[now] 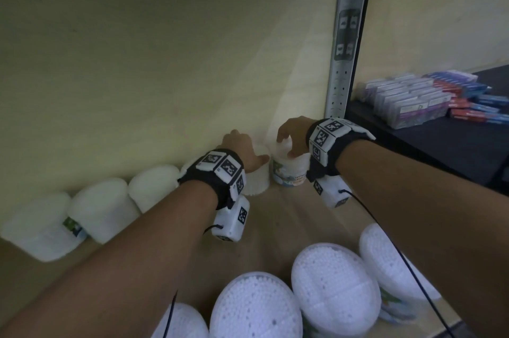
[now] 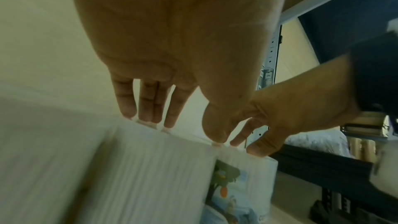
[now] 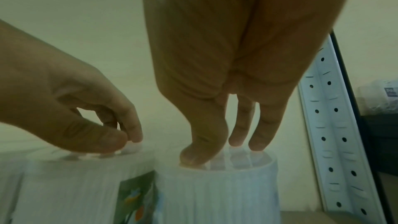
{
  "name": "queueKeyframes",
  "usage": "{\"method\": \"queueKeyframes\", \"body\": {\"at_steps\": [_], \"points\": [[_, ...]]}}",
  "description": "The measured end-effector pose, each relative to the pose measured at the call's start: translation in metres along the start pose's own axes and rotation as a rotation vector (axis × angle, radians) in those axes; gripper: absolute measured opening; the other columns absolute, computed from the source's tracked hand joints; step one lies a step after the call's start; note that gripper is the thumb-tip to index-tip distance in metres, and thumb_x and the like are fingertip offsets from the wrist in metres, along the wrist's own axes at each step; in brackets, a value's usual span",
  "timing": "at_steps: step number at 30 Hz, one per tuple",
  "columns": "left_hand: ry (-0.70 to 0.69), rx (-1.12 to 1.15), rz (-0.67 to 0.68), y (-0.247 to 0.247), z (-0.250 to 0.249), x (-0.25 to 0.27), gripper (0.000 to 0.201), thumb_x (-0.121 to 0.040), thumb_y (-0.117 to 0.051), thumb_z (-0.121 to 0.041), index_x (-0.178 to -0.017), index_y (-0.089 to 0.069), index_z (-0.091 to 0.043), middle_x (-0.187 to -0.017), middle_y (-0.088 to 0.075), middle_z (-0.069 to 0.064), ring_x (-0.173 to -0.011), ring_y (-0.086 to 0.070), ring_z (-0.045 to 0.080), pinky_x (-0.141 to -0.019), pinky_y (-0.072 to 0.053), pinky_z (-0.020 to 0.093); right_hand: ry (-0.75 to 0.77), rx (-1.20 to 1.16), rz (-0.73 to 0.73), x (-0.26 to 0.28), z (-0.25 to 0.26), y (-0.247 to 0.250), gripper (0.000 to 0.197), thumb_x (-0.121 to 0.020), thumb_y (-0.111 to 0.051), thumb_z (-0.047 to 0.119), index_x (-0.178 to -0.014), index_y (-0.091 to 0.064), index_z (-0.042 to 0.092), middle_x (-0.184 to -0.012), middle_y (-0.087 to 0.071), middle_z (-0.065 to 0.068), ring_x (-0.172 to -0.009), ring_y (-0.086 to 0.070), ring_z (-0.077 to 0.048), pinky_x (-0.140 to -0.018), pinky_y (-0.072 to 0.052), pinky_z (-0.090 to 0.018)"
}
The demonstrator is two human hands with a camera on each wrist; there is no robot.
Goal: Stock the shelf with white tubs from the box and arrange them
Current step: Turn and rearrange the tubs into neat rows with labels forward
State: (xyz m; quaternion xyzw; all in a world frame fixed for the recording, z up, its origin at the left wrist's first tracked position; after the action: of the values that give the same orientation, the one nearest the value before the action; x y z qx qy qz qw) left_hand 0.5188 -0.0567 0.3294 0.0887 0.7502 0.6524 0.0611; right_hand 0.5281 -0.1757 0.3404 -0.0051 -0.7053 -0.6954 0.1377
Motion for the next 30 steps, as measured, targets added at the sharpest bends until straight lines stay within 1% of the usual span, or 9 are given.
{"method": "queueKeyframes", "body": {"at_steps": [4, 8, 15, 17, 18, 21, 22, 26, 30], "points": [[-0.007, -0.024, 0.004, -0.003, -0.002, 0.000, 0.069, -0.086, -0.057, -0.054, -0.132, -0.048, -0.004, -0.138, -0.040, 0.018, -0.127, -0.042, 0.033, -0.104, -0.041, 0.043, 0.002, -0.028, 0.006, 0.000, -0.001, -0.001, 0.054, -0.090, -0.064, 0.016, -0.140, -0.047, 0.009, -0.149, -0.040, -0.009, -0.134, -0.043, -0.025, -0.108, -0.035, -0.028], [-0.051, -0.012, 0.030, 0.001, -0.003, 0.000, 0.067, -0.087, -0.060, -0.049, -0.135, -0.048, -0.004, -0.140, -0.042, 0.016, -0.127, -0.046, 0.032, -0.104, -0.042, 0.039, -0.002, -0.025, -0.030, 0.001, -0.002, 0.002, 0.054, -0.086, -0.068, 0.017, -0.137, -0.051, 0.011, -0.145, -0.046, -0.009, -0.130, -0.049, -0.025, -0.105, -0.039, -0.030], [-0.132, 0.046, 0.161, 0.000, -0.007, 0.002, 0.061, -0.090, -0.062, -0.024, -0.144, -0.039, -0.012, -0.150, -0.038, 0.008, -0.133, -0.043, 0.025, -0.105, -0.039, 0.031, -0.011, -0.003, -0.018, 0.002, 0.000, 0.000, 0.054, -0.088, -0.066, 0.017, -0.139, -0.048, 0.011, -0.146, -0.043, -0.009, -0.130, -0.048, -0.026, -0.107, -0.038, -0.030], [-0.146, 0.102, 0.127, 0.005, -0.007, 0.002, 0.056, -0.088, -0.062, -0.018, -0.141, -0.044, -0.015, -0.148, -0.040, 0.006, -0.132, -0.044, 0.024, -0.103, -0.040, 0.029, -0.008, -0.001, -0.010, 0.003, 0.000, 0.000, 0.054, -0.089, -0.065, 0.018, -0.140, -0.047, 0.011, -0.147, -0.042, -0.009, -0.131, -0.047, -0.026, -0.107, -0.037, -0.031], [-0.146, 0.155, 0.061, 0.012, -0.007, 0.002, 0.052, -0.088, -0.062, -0.017, -0.138, -0.048, -0.015, -0.145, -0.043, 0.006, -0.130, -0.046, 0.024, -0.100, -0.040, 0.027, -0.008, 0.000, -0.005, 0.003, 0.000, 0.001, 0.054, -0.090, -0.064, 0.018, -0.140, -0.046, 0.011, -0.147, -0.041, -0.009, -0.132, -0.046, -0.026, -0.108, -0.037, -0.031], [-0.109, 0.252, -0.168, 0.033, -0.002, 0.003, 0.043, -0.086, -0.066, -0.027, -0.125, -0.058, -0.011, -0.132, -0.053, 0.010, -0.118, -0.053, 0.025, -0.091, -0.042, 0.027, -0.008, 0.015, 0.004, 0.003, 0.002, 0.000, 0.054, -0.091, -0.061, 0.017, -0.142, -0.043, 0.011, -0.150, -0.037, -0.010, -0.134, -0.043, -0.026, -0.109, -0.035, -0.031], [-0.078, 0.217, -0.169, 0.031, -0.001, 0.002, 0.046, -0.086, -0.065, -0.032, -0.124, -0.057, -0.008, -0.130, -0.053, 0.012, -0.117, -0.054, 0.027, -0.093, -0.044, 0.030, -0.007, 0.018, 0.005, 0.002, 0.002, 0.000, 0.054, -0.092, -0.061, 0.016, -0.142, -0.043, 0.010, -0.150, -0.037, -0.010, -0.134, -0.043, -0.026, -0.109, -0.035, -0.031], [0.026, 0.042, -0.035, 0.006, 0.003, 0.000, 0.066, -0.085, -0.059, -0.052, -0.129, -0.050, -0.003, -0.136, -0.045, 0.018, -0.124, -0.047, 0.033, -0.101, -0.044, 0.039, -0.005, 0.026, 0.010, 0.002, 0.002, -0.001, 0.056, -0.090, -0.063, 0.016, -0.142, -0.042, 0.009, -0.149, -0.038, -0.011, -0.133, -0.044, -0.027, -0.108, -0.037, -0.032], [-0.002, 0.016, -0.044, 0.000, 0.003, 0.000, 0.065, -0.086, -0.057, -0.053, -0.129, -0.051, -0.005, -0.137, -0.042, 0.017, -0.127, -0.043, 0.033, -0.104, -0.041, 0.042, -0.001, 0.016, 0.002, 0.001, 0.002, -0.001, 0.057, -0.089, -0.065, 0.015, -0.141, -0.044, 0.009, -0.148, -0.040, -0.010, -0.132, -0.045, -0.028, -0.107, -0.039, -0.033]]}}
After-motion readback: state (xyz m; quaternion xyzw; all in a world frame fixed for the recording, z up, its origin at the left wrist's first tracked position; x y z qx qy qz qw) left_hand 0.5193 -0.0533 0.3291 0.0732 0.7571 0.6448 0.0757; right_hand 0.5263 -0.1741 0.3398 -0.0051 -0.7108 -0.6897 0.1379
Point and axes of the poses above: each hand's wrist, its own x-axis away from the middle knuckle, its own y-axis out of the back of the hand, z = x × y, the point moved 9 cm from there along -x, towards the middle knuckle
